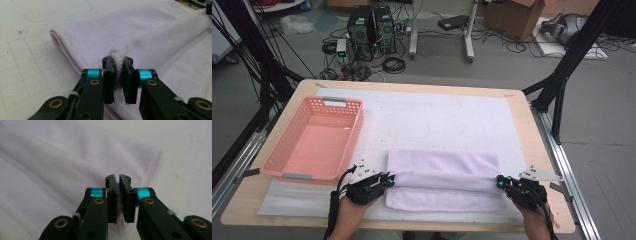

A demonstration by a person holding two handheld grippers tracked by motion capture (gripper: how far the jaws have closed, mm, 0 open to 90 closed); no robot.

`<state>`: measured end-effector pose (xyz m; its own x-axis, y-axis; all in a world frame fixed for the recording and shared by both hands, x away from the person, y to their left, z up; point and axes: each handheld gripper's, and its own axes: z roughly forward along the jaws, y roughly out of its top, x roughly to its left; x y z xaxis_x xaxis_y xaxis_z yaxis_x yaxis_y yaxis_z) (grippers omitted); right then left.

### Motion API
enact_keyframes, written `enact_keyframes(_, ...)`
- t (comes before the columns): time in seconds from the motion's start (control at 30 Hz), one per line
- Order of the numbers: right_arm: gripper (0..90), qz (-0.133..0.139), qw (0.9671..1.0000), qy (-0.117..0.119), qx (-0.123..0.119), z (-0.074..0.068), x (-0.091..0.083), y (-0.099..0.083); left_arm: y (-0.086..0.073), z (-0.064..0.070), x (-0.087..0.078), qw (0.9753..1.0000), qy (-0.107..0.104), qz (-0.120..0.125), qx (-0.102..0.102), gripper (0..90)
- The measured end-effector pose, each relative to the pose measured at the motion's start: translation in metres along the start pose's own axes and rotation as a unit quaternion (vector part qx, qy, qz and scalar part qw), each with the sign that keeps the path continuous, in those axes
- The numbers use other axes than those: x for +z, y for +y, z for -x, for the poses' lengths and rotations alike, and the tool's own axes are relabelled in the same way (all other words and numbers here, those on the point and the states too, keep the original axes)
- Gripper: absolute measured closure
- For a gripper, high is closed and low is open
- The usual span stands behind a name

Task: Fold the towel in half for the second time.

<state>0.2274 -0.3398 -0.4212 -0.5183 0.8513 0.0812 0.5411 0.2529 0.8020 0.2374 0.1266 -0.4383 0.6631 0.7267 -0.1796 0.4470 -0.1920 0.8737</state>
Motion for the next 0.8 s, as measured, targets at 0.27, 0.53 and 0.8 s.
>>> enact_keyframes(0.27,84.5,0.012,0.9995,0.027,-0.009,-0.004,-0.028,-0.011,-0.006,0.009,-0.016,0.9996,-0.027,0.004,0.008,80.2)
enact_keyframes(0.53,63.0,0.006,0.9996,0.025,0.008,0.0,-0.033,-0.018,-0.004,-0.006,-0.026,0.9985,-0.012,0.03,-0.043,45.5)
enact_keyframes(0.8,63.4,-0.016,0.9996,0.0,-0.022,-0.004,-0.013,-0.012,0.003,-0.019,-0.021,0.9972,0.005,0.046,-0.059,41.7)
